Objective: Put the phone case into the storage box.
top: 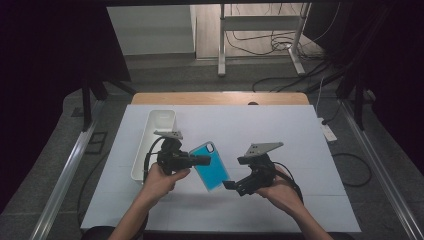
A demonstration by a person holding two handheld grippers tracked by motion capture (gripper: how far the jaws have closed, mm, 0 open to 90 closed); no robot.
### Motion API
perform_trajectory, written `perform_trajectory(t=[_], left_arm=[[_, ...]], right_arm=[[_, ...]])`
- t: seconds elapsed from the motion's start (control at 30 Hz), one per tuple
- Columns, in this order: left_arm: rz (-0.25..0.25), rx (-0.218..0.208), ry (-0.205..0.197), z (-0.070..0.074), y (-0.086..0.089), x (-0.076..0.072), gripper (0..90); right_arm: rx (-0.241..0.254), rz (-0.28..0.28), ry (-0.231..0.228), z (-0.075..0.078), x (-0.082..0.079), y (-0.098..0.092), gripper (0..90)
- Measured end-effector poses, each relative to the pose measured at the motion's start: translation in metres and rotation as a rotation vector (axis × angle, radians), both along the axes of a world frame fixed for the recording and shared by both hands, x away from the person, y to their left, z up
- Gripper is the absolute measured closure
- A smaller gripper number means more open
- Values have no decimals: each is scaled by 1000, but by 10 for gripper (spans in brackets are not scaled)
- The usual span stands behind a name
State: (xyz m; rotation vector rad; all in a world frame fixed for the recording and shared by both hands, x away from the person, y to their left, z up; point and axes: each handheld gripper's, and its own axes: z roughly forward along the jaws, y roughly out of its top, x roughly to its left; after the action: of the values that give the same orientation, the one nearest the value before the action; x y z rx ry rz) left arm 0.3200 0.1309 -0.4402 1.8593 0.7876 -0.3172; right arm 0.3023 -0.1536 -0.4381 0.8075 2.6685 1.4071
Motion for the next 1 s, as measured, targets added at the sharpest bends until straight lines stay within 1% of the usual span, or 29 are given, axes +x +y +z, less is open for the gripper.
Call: perform_trajectory(t=[0.1,0.2,0.3,0.37,0.4,0.43,0.47,0.5,0.53,0.57,0.6,0.63,0.67,0.73,0.8,0.9,0.93,1.0], left_arm=[[-14,-6,-5,2,-2,-1,848],[-25,-10,-14,4,-3,-2,848],[-36,-15,-19,6,-5,-3,848],[-39,-15,-22,6,-5,-3,847],[-47,-17,-26,7,-6,-4,847],[-51,-17,-28,8,-7,-4,848],[-58,-17,-31,8,-8,-5,848],[-58,-17,-31,8,-8,-5,848],[-67,-13,-37,9,-10,-6,848],[-67,-13,-37,9,-10,-6,848],[-74,-13,-41,10,-10,-6,848],[-82,-13,-42,10,-11,-7,848],[-88,-11,-46,11,-12,-7,848],[-100,-10,-52,11,-15,-8,847],[-109,-9,-56,12,-16,-9,847],[-118,-10,-57,13,-18,-10,847],[-120,-12,-58,13,-18,-10,847],[-126,-13,-61,13,-19,-10,847]], right_arm=[[-13,8,20,0,1,2,0],[-26,12,23,0,1,4,1],[-21,35,26,1,0,6,0],[-21,39,36,2,-1,8,0],[-21,39,36,2,-1,8,0],[-31,45,20,2,-3,10,1],[-35,47,11,2,-4,12,22],[-35,47,11,2,-4,12,22],[-49,38,15,2,-2,13,107],[-49,38,15,2,-2,13,107],[-47,40,18,1,-1,13,156],[-26,50,40,1,0,13,224],[-26,50,40,1,0,13,224],[-11,82,64,0,1,13,307],[-10,98,58,0,0,15,380],[2,134,66,0,-1,16,491],[5,144,70,0,-1,16,514],[10,151,73,0,-1,16,580]])
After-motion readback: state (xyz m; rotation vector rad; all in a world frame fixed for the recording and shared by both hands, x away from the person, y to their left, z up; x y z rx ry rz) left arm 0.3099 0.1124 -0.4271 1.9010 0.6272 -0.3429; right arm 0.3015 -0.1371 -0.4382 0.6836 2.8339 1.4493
